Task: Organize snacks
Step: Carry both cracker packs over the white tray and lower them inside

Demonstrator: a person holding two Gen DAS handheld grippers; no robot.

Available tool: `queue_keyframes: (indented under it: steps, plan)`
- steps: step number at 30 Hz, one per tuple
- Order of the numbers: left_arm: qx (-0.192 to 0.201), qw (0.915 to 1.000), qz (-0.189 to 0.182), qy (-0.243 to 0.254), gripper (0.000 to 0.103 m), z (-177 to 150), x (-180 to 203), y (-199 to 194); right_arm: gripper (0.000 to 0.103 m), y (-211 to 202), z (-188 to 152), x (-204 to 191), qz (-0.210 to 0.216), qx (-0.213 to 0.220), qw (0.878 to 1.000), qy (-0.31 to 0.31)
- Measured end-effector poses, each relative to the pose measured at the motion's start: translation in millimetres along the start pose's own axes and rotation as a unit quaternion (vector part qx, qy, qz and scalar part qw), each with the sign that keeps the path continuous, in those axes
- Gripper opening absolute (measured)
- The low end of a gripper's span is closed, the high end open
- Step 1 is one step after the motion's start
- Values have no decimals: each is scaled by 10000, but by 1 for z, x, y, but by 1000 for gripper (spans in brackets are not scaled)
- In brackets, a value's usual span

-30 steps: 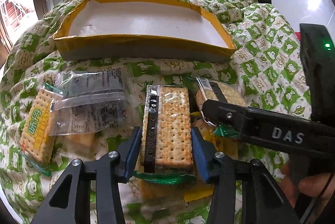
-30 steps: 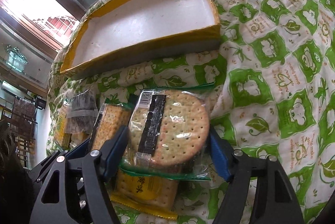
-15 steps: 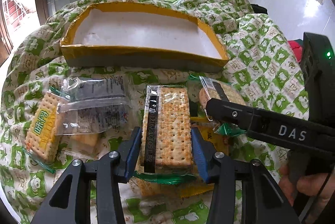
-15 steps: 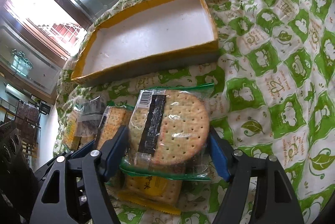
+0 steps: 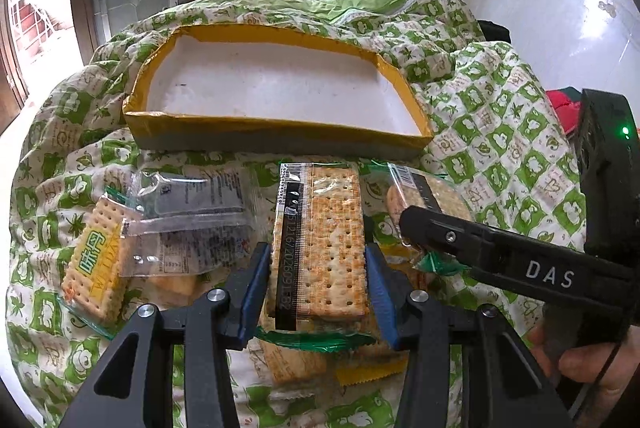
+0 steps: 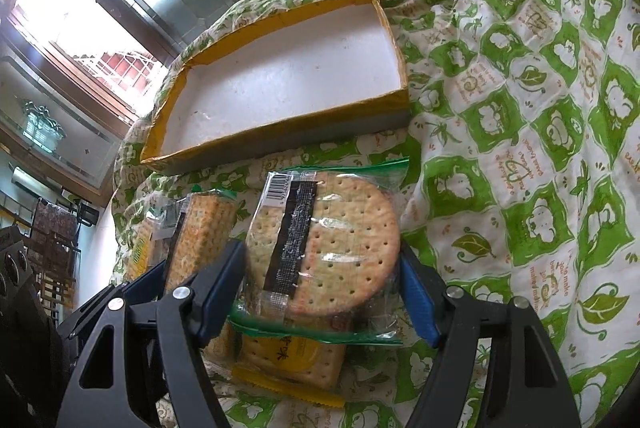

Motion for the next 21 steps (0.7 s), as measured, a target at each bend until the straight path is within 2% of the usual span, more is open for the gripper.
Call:
queue_keyframes:
  steps: [11, 21]
  plan:
    - [114, 9995, 11, -283, 50, 39, -9, 0, 73, -13, 23, -3, -46, 84, 10000, -21]
    - [156, 9994, 115, -280, 50, 61, -15, 3, 73, -20, 46, -5, -79, 193, 9998, -44]
Point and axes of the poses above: each gripper's, at about its wrist camera, not at the fingertips, and y roughly the way its jaws point, x to its right, z to its top, the point moved 4 cm from there along y, roughly the way its jaws point, and after that the axes turned 5 degrees about -y, right-handed, at the moved point
